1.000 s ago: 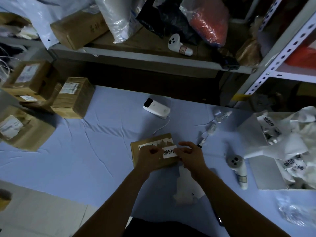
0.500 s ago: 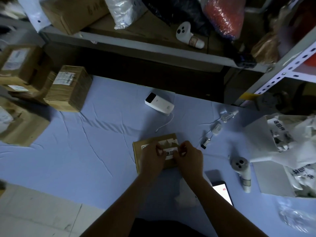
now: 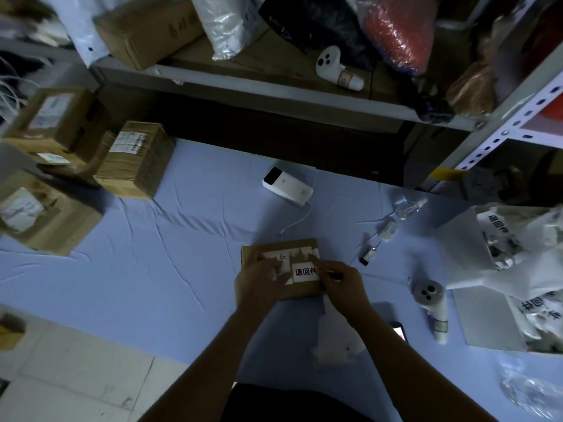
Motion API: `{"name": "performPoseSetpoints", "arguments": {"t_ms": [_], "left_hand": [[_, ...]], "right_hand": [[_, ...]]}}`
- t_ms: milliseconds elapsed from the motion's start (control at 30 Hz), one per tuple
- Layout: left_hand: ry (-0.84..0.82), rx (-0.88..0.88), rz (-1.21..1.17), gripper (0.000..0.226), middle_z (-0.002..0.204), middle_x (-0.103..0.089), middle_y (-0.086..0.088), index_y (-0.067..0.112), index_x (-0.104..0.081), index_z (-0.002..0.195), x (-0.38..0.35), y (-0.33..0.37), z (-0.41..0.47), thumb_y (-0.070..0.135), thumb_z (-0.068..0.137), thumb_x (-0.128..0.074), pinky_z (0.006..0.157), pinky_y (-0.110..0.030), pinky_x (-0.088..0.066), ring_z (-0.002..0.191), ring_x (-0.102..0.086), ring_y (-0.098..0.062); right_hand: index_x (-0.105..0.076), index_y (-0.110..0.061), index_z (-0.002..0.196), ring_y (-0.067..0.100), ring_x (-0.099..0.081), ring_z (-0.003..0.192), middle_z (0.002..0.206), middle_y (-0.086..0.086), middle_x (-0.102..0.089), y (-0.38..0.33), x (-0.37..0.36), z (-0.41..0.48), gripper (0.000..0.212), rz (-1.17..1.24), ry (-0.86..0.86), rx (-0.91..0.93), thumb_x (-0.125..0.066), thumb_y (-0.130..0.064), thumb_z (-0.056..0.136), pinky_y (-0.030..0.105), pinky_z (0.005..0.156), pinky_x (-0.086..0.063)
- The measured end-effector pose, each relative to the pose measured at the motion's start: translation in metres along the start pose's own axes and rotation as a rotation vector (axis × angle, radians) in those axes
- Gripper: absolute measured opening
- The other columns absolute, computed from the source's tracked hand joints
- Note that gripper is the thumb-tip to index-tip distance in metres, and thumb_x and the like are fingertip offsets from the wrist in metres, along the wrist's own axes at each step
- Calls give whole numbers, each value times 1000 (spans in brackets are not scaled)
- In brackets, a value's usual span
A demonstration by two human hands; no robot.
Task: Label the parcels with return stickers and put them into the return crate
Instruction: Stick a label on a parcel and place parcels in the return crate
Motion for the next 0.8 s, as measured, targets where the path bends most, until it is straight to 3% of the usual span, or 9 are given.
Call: {"name": "performPoseSetpoints", "arguments": {"t_ms": [100, 200, 267, 333, 400, 533, 633, 800], "left_hand": [[158, 106, -47, 64, 112, -50, 6, 25, -69, 119, 13, -25, -5, 58, 67, -86, 73, -33, -55, 95, -59, -17], [178, 269, -106, 98, 130, -45, -3, 24, -51, 142, 14, -53, -12, 63, 60, -88, 93, -47, -55, 120, -49, -23], [71, 329, -335, 85, 133, -56, -2, 28, -55, 138, 8, -61, -19, 60, 66, -87, 91, -42, -57, 118, -58, -19], [-14, 334, -570, 55, 118, -71, 6, 36, -63, 126, 6, -59, -32, 45, 77, -85, 76, -23, -57, 101, -69, -11], [-12, 310, -646, 42, 104, -75, 15, 37, -67, 122, 13, -56, -46, 33, 83, -83, 67, -12, -53, 93, -72, -7], [41, 363, -655, 36, 99, -75, 16, 38, -70, 117, 29, -71, -80, 34, 84, -82, 63, -10, -50, 88, -71, -2], [136, 364, -634, 46, 106, -74, 13, 34, -69, 126, 49, -94, -105, 33, 82, -83, 66, -13, -50, 92, -70, -4], [273, 350, -659, 46, 110, -67, 11, 42, -65, 123, 87, -138, -149, 29, 83, -83, 66, -12, -51, 91, -68, 3]], "right_hand": [[-78, -26, 106, 7, -73, 94, 102, -8, -77, 4, 3, -5, 15, 101, -18, -74, -72, -19, 93, 28, 85, -61], [-78, -27, 104, 7, -73, 96, 101, -10, -77, 5, 4, -12, 15, 142, -18, -70, -74, -19, 92, 27, 85, -60], [-77, -26, 106, 4, -72, 95, 102, -11, -76, 6, 1, -16, 16, 146, -32, -50, -74, -19, 92, 28, 88, -60], [-76, -25, 103, 4, -72, 94, 100, -9, -77, 6, -2, -20, 15, 116, -23, -16, -76, -19, 89, 31, 86, -60], [-75, -22, 100, 6, -73, 91, 98, -8, -77, 5, -6, -25, 15, 105, -17, -3, -77, -15, 87, 31, 82, -62], [-70, -23, 102, 6, -74, 93, 100, -9, -77, 4, -25, -44, 22, 119, -80, 46, -79, -13, 86, 32, 80, -63], [-68, -30, 102, 1, -73, 90, 96, -13, -76, -3, -48, -60, 31, 116, -123, 53, -86, -20, 79, 27, 78, -61], [-74, -14, 115, 3, -74, 89, 99, -6, -78, -26, -103, -96, 40, 76, -209, 104, -88, -18, 78, 16, 74, -58]]}}
Point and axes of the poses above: each hand's wrist, its own z-axis towards the middle knuckle, its own x-axis out of the back of the hand, y = z × x, the point moved 4 cm from there along z, towards the middle knuckle
